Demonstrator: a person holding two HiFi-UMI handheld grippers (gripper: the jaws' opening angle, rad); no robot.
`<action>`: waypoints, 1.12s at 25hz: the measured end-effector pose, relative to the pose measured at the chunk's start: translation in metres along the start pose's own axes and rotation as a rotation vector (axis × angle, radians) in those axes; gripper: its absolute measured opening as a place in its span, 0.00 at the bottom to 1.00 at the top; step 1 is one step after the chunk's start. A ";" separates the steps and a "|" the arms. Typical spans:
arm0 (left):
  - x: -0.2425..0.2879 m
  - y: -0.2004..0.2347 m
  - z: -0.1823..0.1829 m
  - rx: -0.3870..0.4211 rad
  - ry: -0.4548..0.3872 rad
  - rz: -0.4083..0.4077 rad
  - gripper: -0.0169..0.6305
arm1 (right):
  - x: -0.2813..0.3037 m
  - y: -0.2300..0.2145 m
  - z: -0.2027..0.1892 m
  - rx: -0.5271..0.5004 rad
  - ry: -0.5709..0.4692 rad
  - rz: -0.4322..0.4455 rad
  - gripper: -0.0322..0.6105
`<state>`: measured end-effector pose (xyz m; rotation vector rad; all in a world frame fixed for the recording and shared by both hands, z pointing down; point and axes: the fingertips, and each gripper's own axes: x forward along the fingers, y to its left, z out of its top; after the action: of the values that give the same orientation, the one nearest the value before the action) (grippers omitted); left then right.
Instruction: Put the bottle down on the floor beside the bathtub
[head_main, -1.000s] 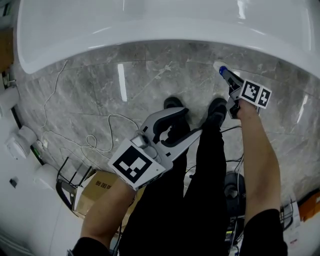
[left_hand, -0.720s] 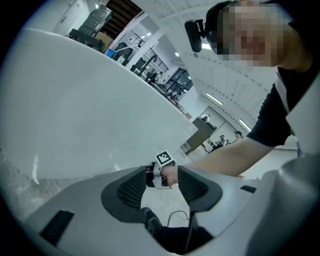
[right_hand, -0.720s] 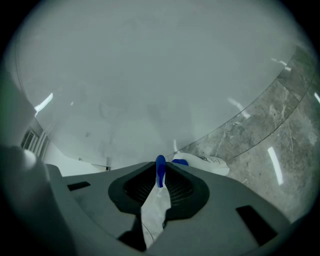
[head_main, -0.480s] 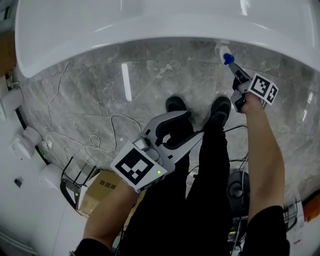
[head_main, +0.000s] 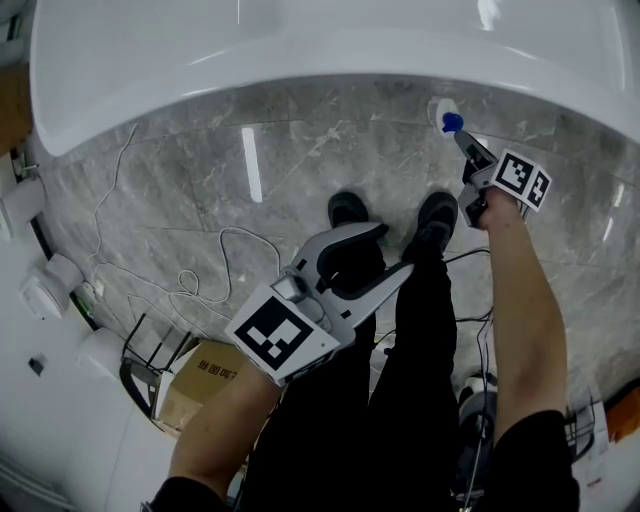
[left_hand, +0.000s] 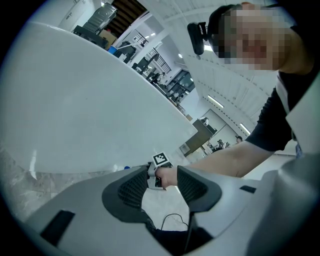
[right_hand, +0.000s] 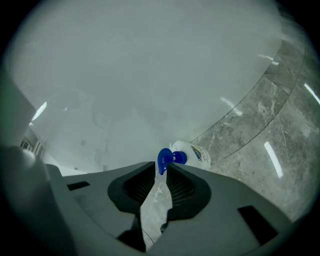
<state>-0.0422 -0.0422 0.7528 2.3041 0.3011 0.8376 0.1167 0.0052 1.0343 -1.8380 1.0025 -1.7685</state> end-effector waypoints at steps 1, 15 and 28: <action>0.000 0.000 0.001 0.002 -0.002 0.001 0.33 | 0.000 0.002 0.001 -0.005 0.000 0.002 0.18; -0.051 -0.064 0.069 0.051 -0.031 0.032 0.30 | -0.119 0.100 -0.048 -0.237 0.145 -0.064 0.18; -0.169 -0.180 0.210 0.178 -0.115 0.116 0.21 | -0.310 0.350 -0.123 -0.745 0.398 0.163 0.16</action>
<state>-0.0363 -0.0818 0.4311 2.5457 0.1994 0.7568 -0.0620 0.0200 0.5852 -1.7136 2.1278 -1.8374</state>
